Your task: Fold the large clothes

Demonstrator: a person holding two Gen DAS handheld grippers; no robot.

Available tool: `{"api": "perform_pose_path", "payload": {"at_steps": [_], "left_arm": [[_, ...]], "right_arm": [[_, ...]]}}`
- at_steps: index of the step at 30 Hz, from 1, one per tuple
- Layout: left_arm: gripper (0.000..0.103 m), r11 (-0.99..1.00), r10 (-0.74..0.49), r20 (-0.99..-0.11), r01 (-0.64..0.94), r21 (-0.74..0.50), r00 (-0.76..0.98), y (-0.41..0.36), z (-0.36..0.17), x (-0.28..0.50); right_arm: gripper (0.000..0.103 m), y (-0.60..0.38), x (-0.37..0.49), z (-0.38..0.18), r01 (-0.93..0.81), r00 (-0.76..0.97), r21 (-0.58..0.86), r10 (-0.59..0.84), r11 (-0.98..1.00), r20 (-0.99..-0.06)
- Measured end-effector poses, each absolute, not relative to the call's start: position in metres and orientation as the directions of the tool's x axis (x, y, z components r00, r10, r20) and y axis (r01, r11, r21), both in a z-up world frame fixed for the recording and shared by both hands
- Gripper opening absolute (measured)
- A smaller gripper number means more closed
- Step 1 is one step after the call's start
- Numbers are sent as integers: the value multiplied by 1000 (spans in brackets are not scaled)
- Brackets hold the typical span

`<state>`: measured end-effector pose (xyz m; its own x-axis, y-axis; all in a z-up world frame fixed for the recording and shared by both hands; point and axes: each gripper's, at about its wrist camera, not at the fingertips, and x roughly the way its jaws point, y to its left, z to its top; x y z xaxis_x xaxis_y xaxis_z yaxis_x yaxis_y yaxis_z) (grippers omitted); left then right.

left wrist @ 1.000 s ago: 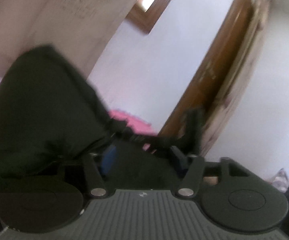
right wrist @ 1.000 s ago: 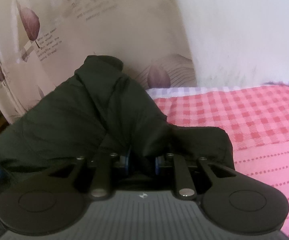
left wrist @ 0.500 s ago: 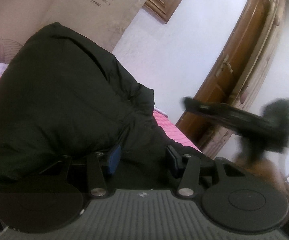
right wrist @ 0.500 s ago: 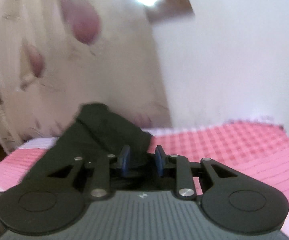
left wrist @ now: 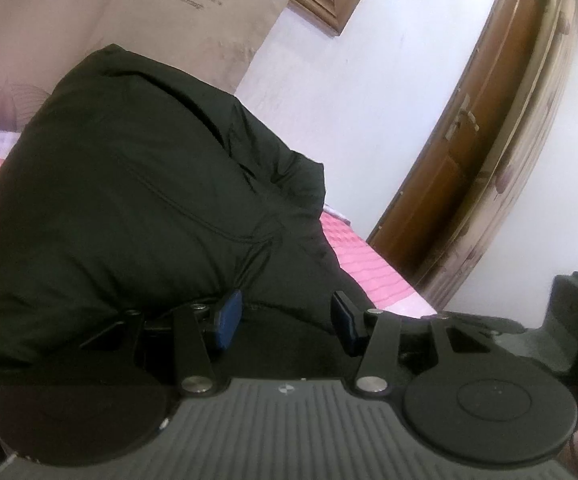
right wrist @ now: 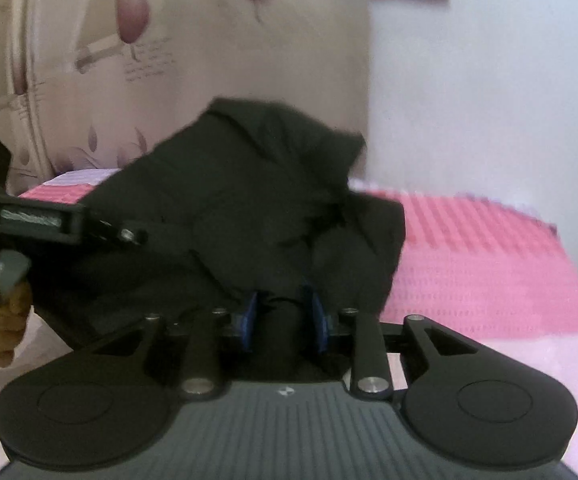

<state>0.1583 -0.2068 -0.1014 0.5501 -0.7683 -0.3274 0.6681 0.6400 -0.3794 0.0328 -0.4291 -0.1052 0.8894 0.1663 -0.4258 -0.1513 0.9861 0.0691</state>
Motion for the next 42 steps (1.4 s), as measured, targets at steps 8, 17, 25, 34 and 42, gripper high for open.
{"api": "perform_pose_path", "payload": {"at_steps": [8,17,25,34,42], "left_arm": [[52,658,-751,-353,675,-333,558,-214,-101,156],[52,670,-739,-367,673,-314,565,-213,-99,153],[58,688,-723,-357,660,-301,592,-199,-89,142],[67,743,-668,-266,606,-283,695,-169,-93,143],[66,730,-683,-261,630,-264,682,-172,-112,142]], "right_arm": [[55,-445,40,-135,-90,877,204,175,975,-447],[63,-442,48,-137,-72,869,175,148,982,-473],[66,-443,50,-140,-71,865,188,154,980,-477],[69,-446,51,-142,-77,866,206,168,976,-471],[71,-452,50,-142,-81,866,241,188,967,-464]]}}
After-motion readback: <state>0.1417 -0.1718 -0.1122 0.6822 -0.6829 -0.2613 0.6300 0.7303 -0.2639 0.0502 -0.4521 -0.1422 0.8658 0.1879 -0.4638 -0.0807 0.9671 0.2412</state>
